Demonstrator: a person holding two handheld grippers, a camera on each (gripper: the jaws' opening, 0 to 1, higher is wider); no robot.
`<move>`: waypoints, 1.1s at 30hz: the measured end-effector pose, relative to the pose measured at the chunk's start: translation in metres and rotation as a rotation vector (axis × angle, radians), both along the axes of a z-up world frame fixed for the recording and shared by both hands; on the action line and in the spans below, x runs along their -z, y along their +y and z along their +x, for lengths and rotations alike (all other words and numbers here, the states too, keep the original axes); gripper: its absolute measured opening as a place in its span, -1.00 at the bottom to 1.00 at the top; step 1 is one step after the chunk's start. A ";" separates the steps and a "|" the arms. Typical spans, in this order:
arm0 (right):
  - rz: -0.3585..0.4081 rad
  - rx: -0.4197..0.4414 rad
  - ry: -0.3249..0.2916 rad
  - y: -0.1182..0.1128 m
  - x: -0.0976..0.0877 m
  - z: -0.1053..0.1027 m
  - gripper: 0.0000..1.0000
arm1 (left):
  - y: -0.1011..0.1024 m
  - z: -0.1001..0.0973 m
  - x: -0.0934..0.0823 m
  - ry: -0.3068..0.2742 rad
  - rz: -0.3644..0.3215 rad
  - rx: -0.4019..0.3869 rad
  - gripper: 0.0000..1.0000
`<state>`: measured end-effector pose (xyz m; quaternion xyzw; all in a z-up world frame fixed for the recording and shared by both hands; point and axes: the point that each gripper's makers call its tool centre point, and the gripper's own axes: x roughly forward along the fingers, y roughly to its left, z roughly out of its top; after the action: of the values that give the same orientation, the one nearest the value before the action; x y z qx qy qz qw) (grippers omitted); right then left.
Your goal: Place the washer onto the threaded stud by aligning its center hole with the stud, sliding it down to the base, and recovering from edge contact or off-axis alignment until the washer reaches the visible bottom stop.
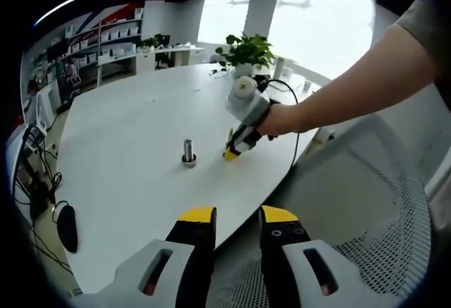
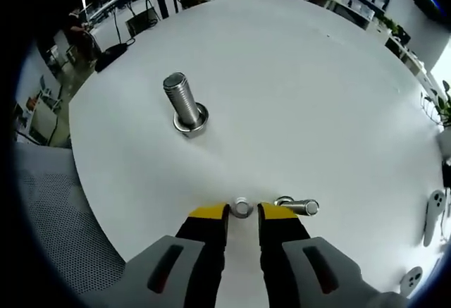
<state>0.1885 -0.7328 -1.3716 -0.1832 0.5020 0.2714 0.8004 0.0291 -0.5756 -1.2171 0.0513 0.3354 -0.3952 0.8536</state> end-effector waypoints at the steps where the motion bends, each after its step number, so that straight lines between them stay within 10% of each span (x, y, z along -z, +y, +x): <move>1: 0.000 -0.009 0.000 0.001 0.000 -0.002 -0.67 | 0.000 0.000 0.000 0.000 0.000 0.001 -0.56; 33: -0.199 -0.263 0.196 -0.004 0.005 -0.018 -0.71 | -0.002 -0.001 -0.001 -0.001 -0.003 0.010 -0.57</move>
<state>0.1709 -0.7371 -1.3764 -0.2984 0.5736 0.3391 0.6833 0.0283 -0.5774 -1.2165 0.0518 0.3339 -0.4002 0.8519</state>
